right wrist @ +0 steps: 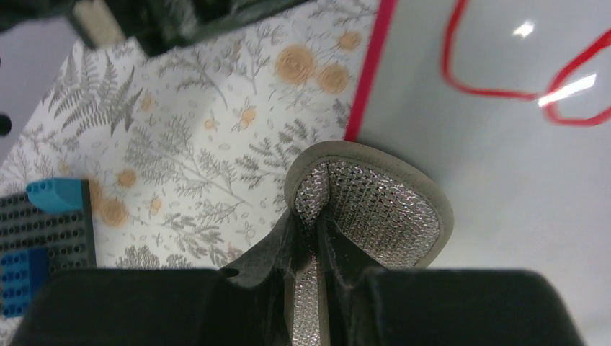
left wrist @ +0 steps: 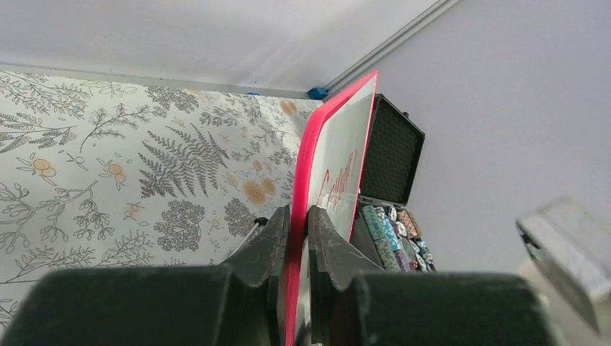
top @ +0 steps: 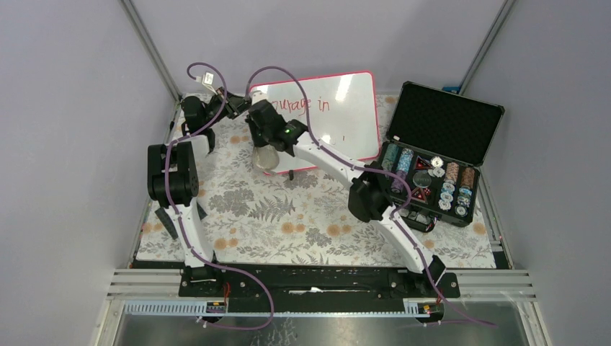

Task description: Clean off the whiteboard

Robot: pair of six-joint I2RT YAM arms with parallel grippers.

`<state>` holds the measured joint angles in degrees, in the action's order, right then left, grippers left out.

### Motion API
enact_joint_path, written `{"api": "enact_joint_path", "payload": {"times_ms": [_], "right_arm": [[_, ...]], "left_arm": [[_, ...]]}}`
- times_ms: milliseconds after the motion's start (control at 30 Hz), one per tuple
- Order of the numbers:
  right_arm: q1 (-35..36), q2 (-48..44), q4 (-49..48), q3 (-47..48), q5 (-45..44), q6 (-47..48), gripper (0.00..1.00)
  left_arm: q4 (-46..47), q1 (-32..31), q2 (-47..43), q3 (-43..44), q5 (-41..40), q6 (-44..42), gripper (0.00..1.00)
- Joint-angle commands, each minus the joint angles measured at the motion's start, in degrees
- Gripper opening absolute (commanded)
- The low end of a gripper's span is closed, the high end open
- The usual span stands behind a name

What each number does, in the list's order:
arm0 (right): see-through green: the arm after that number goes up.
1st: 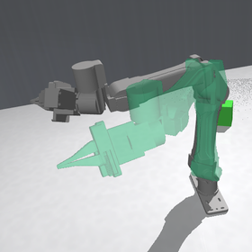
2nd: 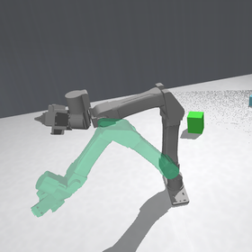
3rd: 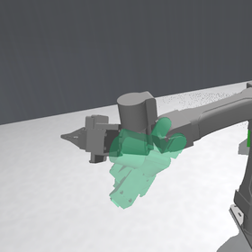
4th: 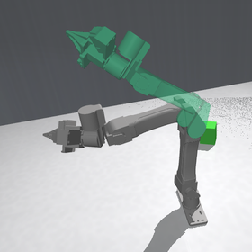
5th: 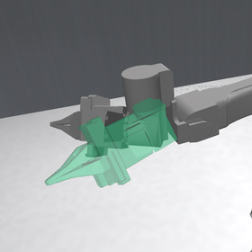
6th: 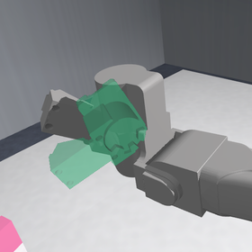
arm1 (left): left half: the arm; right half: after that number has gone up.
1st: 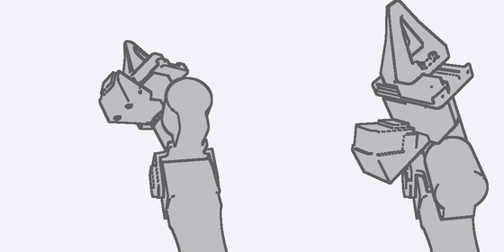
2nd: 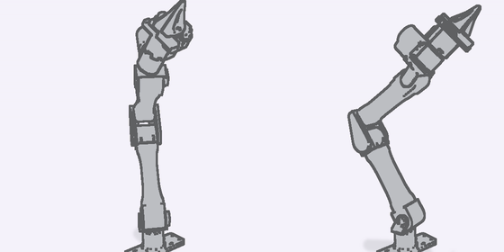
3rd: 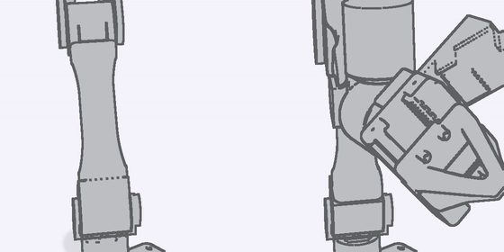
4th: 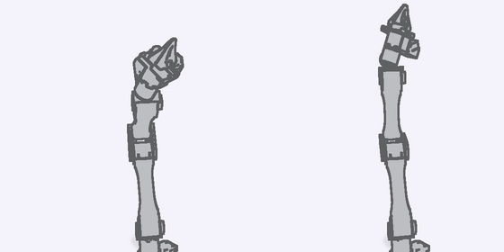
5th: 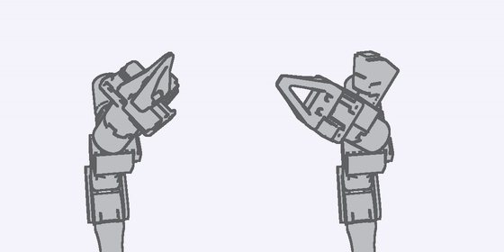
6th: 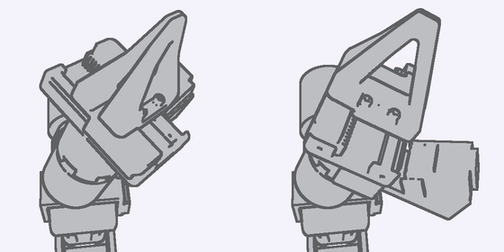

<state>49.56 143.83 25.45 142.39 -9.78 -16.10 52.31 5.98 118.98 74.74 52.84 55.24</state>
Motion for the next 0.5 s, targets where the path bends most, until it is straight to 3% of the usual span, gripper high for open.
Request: {"api": "enact_joint_path", "payload": {"times_ms": [0, 200, 467], "right_arm": [[-0.20, -0.46, 2.28, 0.62, -0.14, 1.17, 0.00], [-3.64, -9.10, -2.66, -13.83, -3.78, 1.37, 0.00], [-13.87, -20.89, -13.53, -39.15, -4.26, -0.98, 0.00]], "left_arm": [[-0.73, -1.60, -3.04, 0.14, 1.05, -1.55, 0.00], [-1.69, -1.56, -2.89, 0.44, 0.86, -2.05, 0.00], [-4.36, -1.86, -3.44, 0.66, 0.61, -4.22, 0.00]]}}
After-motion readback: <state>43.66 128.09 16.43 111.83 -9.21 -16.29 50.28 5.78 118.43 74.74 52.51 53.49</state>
